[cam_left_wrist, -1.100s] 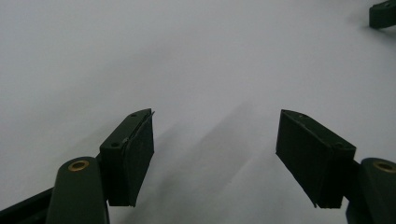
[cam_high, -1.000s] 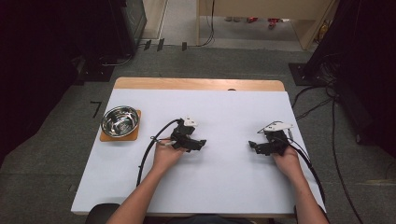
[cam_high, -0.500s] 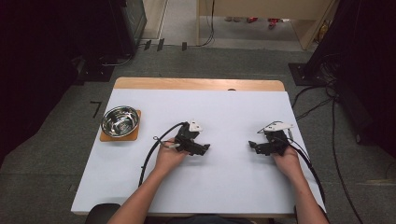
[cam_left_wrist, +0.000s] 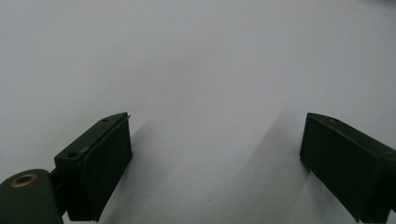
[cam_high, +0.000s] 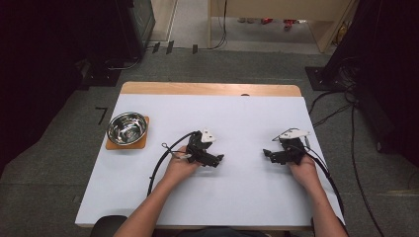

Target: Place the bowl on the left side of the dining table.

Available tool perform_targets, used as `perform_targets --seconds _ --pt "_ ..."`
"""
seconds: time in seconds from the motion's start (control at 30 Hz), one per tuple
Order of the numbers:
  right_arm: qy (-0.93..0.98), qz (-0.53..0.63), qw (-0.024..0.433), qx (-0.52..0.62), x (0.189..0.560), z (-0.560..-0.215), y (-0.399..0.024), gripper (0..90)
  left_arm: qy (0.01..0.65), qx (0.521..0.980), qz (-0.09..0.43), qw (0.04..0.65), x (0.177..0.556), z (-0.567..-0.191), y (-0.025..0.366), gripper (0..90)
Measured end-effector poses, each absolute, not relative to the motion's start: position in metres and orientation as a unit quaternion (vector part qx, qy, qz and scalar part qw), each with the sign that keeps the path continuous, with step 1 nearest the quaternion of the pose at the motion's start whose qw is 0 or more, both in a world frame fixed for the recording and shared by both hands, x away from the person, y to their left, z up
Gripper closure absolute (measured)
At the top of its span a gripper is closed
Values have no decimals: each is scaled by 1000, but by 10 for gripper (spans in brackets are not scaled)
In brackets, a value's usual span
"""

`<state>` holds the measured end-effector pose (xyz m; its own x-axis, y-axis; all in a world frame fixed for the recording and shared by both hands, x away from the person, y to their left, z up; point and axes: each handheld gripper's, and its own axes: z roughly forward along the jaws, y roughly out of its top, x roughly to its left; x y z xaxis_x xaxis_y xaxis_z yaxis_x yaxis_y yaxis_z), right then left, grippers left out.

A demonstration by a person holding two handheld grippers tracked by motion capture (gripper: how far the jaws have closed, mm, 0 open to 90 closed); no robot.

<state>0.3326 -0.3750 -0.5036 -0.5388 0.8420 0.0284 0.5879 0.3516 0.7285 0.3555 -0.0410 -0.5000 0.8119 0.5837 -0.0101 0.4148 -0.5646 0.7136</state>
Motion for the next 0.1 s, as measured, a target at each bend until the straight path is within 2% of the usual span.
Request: perform_targets --seconds 0.1 --pt "802 355 179 446 333 -504 -375 124 285 877 114 370 356 -500 -41 89"
